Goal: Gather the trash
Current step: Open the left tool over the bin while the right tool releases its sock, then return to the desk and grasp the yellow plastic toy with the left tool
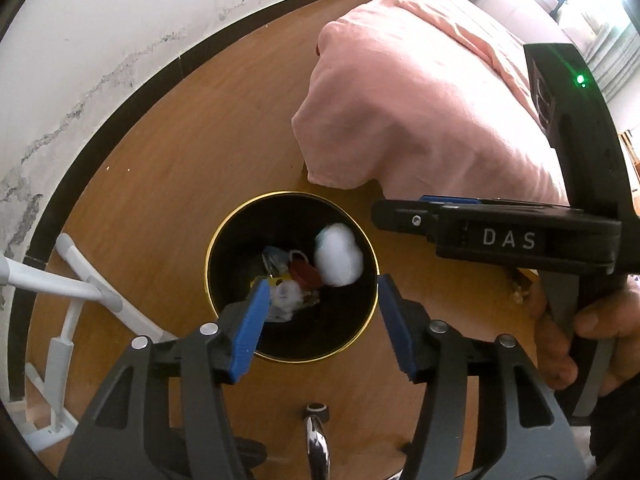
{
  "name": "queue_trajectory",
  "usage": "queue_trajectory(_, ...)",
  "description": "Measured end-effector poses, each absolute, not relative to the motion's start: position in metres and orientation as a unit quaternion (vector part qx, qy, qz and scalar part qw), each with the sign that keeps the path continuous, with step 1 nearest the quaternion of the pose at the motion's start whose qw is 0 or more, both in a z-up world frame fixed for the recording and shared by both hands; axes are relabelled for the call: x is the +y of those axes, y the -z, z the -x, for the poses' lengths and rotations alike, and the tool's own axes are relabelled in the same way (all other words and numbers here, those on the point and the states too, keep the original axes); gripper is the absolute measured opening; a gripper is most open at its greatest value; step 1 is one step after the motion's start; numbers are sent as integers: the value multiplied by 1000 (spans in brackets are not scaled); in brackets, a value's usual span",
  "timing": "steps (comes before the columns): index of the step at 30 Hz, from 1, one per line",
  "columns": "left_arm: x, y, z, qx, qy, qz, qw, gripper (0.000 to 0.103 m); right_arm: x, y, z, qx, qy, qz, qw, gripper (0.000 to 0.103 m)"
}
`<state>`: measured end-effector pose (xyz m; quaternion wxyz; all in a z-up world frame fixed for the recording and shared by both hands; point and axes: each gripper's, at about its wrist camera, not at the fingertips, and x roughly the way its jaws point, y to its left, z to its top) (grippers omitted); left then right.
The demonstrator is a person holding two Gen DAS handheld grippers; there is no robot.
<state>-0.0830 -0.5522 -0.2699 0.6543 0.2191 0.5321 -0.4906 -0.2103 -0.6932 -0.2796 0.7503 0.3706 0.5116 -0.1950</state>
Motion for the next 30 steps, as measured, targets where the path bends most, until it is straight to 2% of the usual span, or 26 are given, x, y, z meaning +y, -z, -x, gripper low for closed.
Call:
queue_trajectory(3, -550, 260, 85, 525, 496, -216, 657, 63, -692, 268, 213, 508, 201, -363, 755, 59)
queue_trajectory(5, -550, 247, 89, 516, 503, -212, 660, 69, -692, 255, 219, 503, 208, -358, 759, 63)
queue_trajectory(10, -542, 192, 106, 472, 525, -204, 678, 88, -687, 192, 245, 473, 251, -313, 785, 69)
queue_trajectory(13, -526, 144, 116, 440, 546, -187, 688, 89, -673, 138, 259, 443, 274, -263, 812, 79)
queue_trajectory(16, -494, 90, 123, 408, 562, -169, 700, 91, -654, 89, 262, 414, 281, -226, 836, 84)
queue_trajectory(21, -410, 23, 101, 362, 527, -158, 753, 91, -587, 19, 220, 368, 219, -176, 887, 87)
queue_trajectory(30, -188, -7, -11, 345, 311, -163, 870, 91, -387, 0, 63, 391, -40, -86, 915, 87)
